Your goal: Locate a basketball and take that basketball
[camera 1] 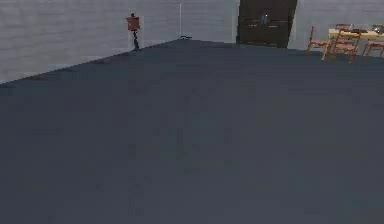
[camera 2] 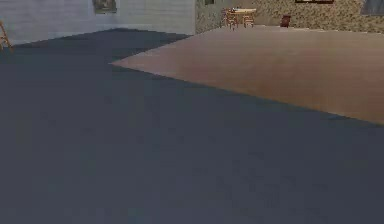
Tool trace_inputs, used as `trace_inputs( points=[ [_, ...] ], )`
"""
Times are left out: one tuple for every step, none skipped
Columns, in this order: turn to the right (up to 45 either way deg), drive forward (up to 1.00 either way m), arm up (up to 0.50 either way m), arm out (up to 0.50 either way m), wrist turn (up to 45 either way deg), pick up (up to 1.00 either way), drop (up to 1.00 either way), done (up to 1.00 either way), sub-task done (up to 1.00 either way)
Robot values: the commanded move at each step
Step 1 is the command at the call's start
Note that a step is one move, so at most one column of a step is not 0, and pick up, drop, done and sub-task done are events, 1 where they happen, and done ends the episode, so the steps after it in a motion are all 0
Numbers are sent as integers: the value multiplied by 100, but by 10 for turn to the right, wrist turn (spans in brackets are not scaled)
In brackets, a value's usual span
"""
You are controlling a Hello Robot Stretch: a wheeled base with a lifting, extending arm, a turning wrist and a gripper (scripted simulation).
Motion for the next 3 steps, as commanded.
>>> trace_inputs(
  points=[
    [450, 0, 0, 0, 0, 0, 0, 0, 0],
    [450, 0, 0, 0, 0, 0, 0, 0, 0],
    [420, 0, 0, 0, 0, 0, 0, 0, 0]
  ],
)
